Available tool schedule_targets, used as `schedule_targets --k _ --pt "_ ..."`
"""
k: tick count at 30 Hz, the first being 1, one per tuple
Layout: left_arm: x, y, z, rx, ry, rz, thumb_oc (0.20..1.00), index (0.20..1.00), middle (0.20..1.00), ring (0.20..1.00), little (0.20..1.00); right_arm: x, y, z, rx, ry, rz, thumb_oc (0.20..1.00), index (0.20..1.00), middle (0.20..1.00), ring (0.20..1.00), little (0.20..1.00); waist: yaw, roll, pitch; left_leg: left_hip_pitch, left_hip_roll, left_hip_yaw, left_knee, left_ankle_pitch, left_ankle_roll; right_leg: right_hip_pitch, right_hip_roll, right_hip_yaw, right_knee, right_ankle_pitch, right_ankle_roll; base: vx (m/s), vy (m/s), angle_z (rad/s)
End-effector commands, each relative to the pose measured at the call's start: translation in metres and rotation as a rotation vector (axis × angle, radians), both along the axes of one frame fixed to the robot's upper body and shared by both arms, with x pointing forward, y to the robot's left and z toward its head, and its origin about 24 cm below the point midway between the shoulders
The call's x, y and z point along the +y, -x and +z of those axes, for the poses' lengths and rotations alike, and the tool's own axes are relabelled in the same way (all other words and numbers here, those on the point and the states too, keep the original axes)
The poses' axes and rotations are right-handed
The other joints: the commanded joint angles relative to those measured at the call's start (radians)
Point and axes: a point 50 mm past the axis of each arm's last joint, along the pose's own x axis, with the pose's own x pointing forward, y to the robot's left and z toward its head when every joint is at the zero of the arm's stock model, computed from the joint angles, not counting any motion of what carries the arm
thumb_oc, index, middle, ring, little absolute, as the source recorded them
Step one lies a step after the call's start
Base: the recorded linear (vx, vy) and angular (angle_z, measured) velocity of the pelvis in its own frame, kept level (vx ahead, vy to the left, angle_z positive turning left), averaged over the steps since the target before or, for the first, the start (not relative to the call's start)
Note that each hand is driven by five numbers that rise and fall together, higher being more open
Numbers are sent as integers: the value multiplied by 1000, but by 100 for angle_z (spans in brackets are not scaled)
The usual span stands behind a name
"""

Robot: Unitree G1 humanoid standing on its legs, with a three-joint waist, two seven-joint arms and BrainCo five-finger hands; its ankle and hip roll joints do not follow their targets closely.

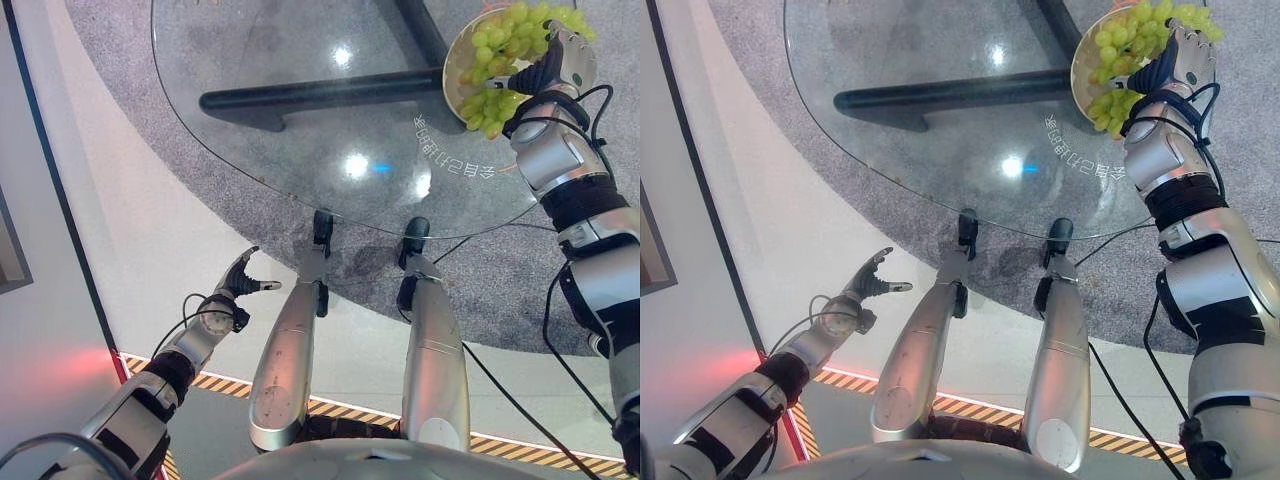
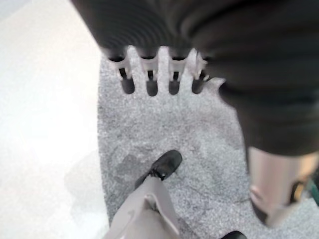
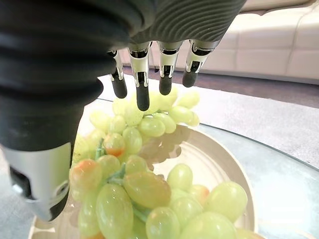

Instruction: Pick up fruits into the plate

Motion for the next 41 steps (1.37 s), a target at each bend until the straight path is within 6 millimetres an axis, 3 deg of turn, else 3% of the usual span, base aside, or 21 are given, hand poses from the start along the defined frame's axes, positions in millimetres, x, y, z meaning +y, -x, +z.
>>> schedule_targets --k 1,5,8,10,16,18,19,20,21,24,27,29,31,34,37,41 --pt "-8 19 -20 63 51 21 1000 1000 1000 1000 1000 -7 7 3 -69 27 14 1000 1000 1000 1000 1000 -19 43 -41 25 -70 -2 106 -178 50 78 80 -62 -82 -26 0 -5 31 0" --pt "-5 21 -23 77 56 33 1000 1000 1000 1000 1000 -3 7 -13 -76 -61 72 1000 1000 1000 1000 1000 -28 28 -41 64 -65 3 100 -186 49 115 83 -56 -90 -28 -1 2 29 0" --pt "2 23 -26 106 75 62 1000 1000 1000 1000 1000 2 10 -48 -54 -252 190 1000 1000 1000 1000 1000 -44 -1 -41 144 -56 11 87 -199 49 194 83 -49 -105 -30 2 19 46 -1" --pt "6 25 -29 125 82 73 1000 1000 1000 1000 1000 6 13 -75 -29 -424 256 1000 1000 1000 1000 1000 -53 -18 -41 193 -51 15 78 -207 47 241 82 -43 -118 -29 3 38 31 -2" --pt "15 43 -47 236 138 135 1000 1000 1000 1000 1000 22 51 -192 133 -893 375 1000 1000 1000 1000 1000 -93 -62 -62 394 -29 47 15 -221 37 465 64 -43 -238 5 22 64 58 -5" --pt "16 51 -54 263 148 153 1000 1000 1000 1000 1000 23 64 -216 175 -971 381 1000 1000 1000 1000 1000 -96 -68 -85 421 -27 49 0 -223 37 498 64 -41 -255 6 24 126 58 -7" --pt "17 66 -65 313 176 189 1000 1000 1000 1000 1000 23 92 -258 255 -1133 359 1000 1000 1000 1000 1000 -100 -78 -128 465 -26 51 -22 -226 37 549 66 -37 -277 3 28 220 72 -14" --pt "17 77 -72 347 191 209 1000 1000 1000 1000 1000 24 110 -283 314 -1216 330 1000 1000 1000 1000 1000 -99 -83 -158 493 -26 55 -37 -228 37 584 67 -38 -293 1 30 226 70 -17" --pt "17 82 -75 365 202 220 1000 1000 1000 1000 1000 25 119 -295 347 -1256 313 1000 1000 1000 1000 1000 -100 -86 -173 506 -26 57 -45 -228 38 600 68 -38 -302 0 30 174 42 -12" --pt "16 113 -95 472 240 273 1000 1000 1000 1000 1000 31 175 -358 500 -1481 185 1000 1000 1000 1000 1000 -97 -99 -258 572 -28 56 -68 -234 44 679 72 -46 -333 -5 31 198 37 0" --pt "14 138 -109 557 267 315 1000 1000 1000 1000 1000 32 219 -392 601 -1630 42 1000 1000 1000 1000 1000 -96 -102 -317 616 -32 56 -82 -243 51 728 73 -48 -354 -6 31 179 48 10" --pt "13 149 -115 595 286 336 1000 1000 1000 1000 1000 34 241 -405 657 -1672 -23 1000 1000 1000 1000 1000 -97 -101 -342 639 -35 58 -91 -248 54 750 74 -46 -365 -6 32 132 73 -1" --pt "12 166 -122 654 324 381 1000 1000 1000 1000 1000 38 279 -423 787 -1697 -117 1000 1000 1000 1000 1000 -99 -99 -376 678 -39 59 -113 -254 60 789 77 -45 -388 -7 31 108 103 2" --pt "11 182 -128 722 355 424 1000 1000 1000 1000 1000 39 311 -433 925 -1668 -208 1000 1000 1000 1000 1000 -102 -95 -401 709 -43 60 -127 -261 65 820 78 -41 -404 -9 30 45 72 -2" --pt "12 193 -132 784 364 448 1000 1000 1000 1000 1000 39 328 -437 994 -1667 -284 1000 1000 1000 1000 1000 -101 -92 -419 732 -46 58 -141 -266 69 842 78 -40 -414 -13 30 32 54 -2" --pt "16 204 -135 852 339 461 1000 1000 1000 1000 1000 38 332 -438 1042 -1646 -269 1000 1000 1000 1000 1000 -100 -93 -437 752 -46 60 -156 -269 73 861 80 -36 -429 -14 32 4 7 -1"
